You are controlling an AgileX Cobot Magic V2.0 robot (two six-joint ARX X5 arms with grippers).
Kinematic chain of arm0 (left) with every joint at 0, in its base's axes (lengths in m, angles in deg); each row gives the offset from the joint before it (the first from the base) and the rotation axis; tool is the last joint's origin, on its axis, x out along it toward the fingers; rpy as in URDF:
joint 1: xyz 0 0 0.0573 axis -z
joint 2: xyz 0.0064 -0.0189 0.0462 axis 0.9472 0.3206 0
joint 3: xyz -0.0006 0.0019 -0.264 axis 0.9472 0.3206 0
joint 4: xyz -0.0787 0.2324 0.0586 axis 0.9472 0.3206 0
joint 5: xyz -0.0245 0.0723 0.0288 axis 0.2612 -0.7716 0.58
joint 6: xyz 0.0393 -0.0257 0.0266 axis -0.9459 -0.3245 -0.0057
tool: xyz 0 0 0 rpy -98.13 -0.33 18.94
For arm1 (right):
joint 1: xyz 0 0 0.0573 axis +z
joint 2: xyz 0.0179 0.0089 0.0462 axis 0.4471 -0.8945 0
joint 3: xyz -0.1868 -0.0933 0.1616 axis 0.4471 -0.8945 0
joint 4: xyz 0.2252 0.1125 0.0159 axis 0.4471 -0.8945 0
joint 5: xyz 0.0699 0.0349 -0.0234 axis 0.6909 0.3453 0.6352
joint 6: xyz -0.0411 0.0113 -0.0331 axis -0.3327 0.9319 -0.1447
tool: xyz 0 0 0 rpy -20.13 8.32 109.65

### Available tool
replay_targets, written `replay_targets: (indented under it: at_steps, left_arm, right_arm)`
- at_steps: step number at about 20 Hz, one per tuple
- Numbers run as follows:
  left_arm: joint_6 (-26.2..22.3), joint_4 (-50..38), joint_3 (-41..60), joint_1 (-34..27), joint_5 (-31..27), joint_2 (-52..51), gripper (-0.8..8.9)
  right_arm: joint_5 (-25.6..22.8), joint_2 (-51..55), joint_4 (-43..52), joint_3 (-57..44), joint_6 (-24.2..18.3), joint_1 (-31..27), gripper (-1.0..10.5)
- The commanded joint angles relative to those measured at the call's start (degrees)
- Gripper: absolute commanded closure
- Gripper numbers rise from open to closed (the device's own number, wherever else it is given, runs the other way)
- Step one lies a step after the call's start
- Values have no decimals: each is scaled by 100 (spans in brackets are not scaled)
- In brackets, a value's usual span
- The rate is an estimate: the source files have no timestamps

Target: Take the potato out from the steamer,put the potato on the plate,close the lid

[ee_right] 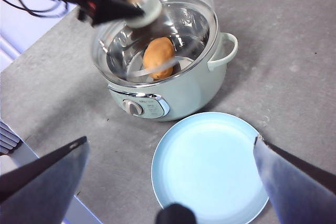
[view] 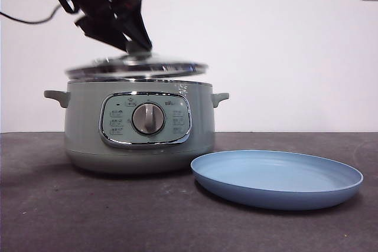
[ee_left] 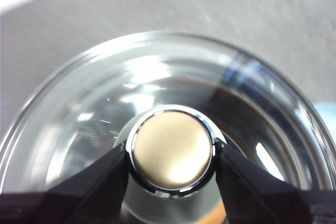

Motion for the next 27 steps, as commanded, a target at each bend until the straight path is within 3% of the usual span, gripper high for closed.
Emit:
replay_targets:
  at_steps: [1,6,11,18,22,27]
  left_arm:
    - [101,-133,-61,-175,20,-448,822]
    - [170,496,-61,-518,-315,-1397,822]
    - [234,1344,-61,-748,-723,-2435,822]
    - [254,2579,-61,-1008,-1300,-3707,822]
    - [361,3027,-61,-1056,-1320,-4236,822]
    - [428,3305,-61,-1056,-1438,-4651,822]
  right_arm:
    - [-7,-37,118,9,107,15,292]
    - [0,-444,658,11,490,188,292]
    - [-83,-1561,1480,321,846,977,293]
    - [-1045,-4096,1368,2800,623,2072,293]
    - [-1659,-5421,1239,4159,376,2522,293]
    - [-2308,-6590,1333,4826,262,2898,293]
